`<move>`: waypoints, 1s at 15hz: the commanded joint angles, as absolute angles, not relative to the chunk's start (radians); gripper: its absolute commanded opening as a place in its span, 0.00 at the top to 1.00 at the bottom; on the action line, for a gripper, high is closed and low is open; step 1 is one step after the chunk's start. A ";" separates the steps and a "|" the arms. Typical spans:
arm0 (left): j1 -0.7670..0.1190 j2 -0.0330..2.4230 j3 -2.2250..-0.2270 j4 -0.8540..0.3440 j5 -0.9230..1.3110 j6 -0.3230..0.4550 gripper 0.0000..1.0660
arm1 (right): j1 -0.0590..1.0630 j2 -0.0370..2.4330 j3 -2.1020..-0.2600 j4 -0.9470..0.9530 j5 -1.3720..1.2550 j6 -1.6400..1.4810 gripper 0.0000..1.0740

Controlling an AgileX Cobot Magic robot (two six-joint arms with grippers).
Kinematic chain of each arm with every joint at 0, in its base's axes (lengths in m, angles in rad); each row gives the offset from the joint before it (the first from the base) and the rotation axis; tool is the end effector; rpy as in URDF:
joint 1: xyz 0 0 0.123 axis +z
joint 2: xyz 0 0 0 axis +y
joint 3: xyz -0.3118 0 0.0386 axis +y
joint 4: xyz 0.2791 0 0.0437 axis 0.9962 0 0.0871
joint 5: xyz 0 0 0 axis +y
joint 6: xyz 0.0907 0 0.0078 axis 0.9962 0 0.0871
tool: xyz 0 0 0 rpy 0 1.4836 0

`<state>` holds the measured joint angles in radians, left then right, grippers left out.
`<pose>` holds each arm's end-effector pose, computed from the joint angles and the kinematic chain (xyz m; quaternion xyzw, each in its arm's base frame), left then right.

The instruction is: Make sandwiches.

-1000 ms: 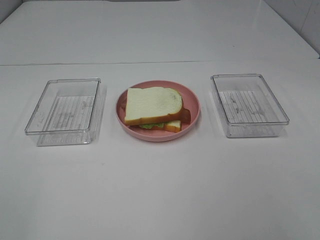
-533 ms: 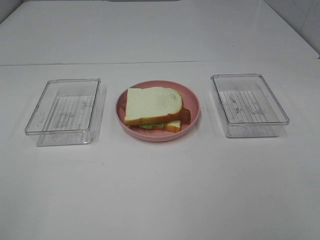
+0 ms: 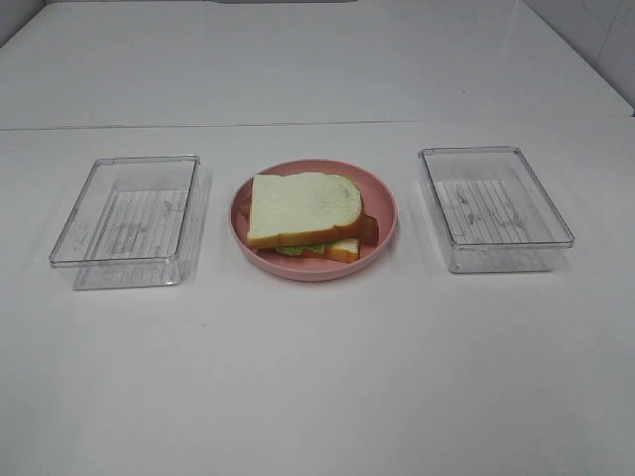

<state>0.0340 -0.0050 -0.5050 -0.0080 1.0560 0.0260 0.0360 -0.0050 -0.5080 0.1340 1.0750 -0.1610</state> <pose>-0.0082 -0.0009 0.2940 -0.0032 0.8494 0.0118 0.5277 -0.0101 0.0103 0.2940 -0.0872 0.8472 0.0343 0.5230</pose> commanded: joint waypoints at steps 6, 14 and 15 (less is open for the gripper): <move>0.093 -0.027 -0.499 -0.011 1.045 0.025 0.29 | 0.035 -0.020 -0.507 0.140 1.067 -0.165 0.21; 0.093 -0.027 -0.499 -0.040 1.045 0.032 0.29 | 0.035 -0.020 -0.507 0.140 1.067 -0.165 0.21; 0.093 -0.027 -0.499 -0.046 1.045 0.032 0.29 | 0.035 -0.020 -0.507 0.140 1.067 -0.165 0.21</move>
